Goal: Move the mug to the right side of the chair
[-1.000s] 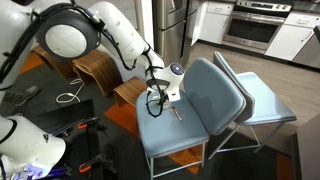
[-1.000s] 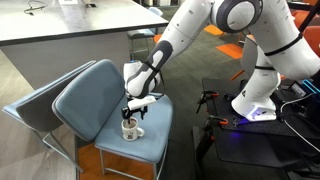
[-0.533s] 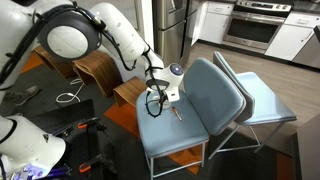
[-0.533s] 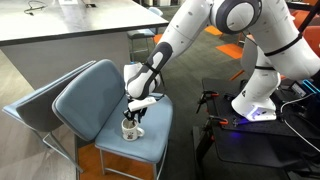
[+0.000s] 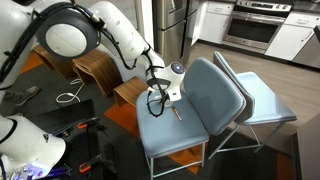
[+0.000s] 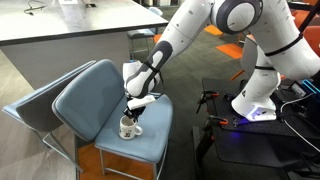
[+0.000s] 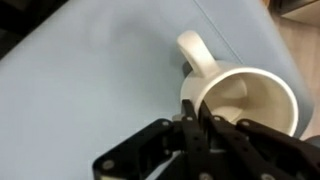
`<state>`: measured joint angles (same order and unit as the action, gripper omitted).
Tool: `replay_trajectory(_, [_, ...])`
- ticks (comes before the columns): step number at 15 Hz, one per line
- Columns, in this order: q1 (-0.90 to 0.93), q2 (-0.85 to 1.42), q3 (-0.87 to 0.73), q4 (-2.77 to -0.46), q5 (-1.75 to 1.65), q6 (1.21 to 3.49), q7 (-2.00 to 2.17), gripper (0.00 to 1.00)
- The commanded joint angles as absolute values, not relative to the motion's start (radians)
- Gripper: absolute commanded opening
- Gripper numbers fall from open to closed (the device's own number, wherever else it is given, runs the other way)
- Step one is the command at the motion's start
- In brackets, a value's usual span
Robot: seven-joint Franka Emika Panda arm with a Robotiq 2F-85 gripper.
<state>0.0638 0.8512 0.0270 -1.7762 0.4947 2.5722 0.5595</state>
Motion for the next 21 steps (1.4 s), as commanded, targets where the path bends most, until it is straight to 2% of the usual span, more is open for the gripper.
replay_trajectory(1, [0.113, 0.782, -0.05, -1.814, 0.454, 2.544, 0.649, 0.02])
replay_trajectory(10, [0.197, 0.713, -0.287, -1.848, 0.229, 2.411, 0.991, 0.02])
replay_trajectory(21, [0.079, 0.809, -0.24, -1.773, 0.239, 2.428, 1.023, 0.02])
